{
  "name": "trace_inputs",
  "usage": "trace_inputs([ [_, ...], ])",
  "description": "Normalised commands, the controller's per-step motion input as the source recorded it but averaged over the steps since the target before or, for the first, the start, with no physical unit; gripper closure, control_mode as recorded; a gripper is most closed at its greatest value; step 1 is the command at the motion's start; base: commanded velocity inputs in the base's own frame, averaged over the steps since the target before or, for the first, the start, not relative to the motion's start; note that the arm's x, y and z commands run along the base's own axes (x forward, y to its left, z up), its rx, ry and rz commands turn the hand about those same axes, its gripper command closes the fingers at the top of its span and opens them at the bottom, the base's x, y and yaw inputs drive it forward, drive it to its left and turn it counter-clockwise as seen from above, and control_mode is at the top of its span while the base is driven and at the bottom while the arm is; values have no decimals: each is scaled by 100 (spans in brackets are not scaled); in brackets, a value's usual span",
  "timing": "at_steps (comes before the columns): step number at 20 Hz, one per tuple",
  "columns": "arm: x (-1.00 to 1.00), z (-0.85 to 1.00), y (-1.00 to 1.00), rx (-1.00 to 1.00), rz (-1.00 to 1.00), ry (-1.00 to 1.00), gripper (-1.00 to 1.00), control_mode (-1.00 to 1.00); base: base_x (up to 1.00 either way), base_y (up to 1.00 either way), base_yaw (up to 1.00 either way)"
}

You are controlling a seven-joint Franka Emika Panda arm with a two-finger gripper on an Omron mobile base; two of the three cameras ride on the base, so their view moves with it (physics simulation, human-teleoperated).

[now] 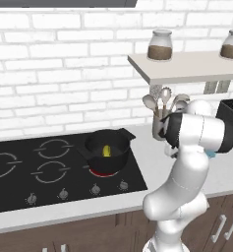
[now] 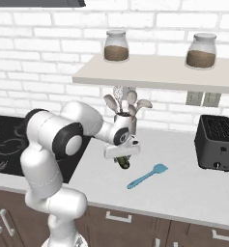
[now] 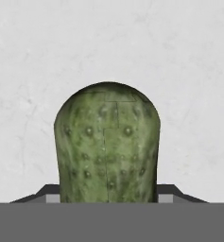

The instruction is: Put the cucumber and cucumber in the pot. Retrieve the spatula and lightly stir the vegetables in the pot.

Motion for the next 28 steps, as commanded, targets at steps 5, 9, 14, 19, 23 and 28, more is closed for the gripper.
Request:
trace_inputs([
  [5, -65, 20, 9, 1, 0, -22, 100, -100, 0, 0, 0],
  [9, -72, 64, 35, 13, -3, -20, 100, -100, 0, 0, 0],
  [14, -58, 83, 41, 28, -11, 0, 100, -100, 0, 0, 0],
  [19, -44, 85, 52, 28, -14, 0, 100, -100, 0, 0, 0],
  [23, -6, 57, 84, 12, -25, 2, 100, -100, 0, 0, 0],
  [28, -1, 57, 83, 4, -33, 8, 100, -100, 0, 0, 0],
])
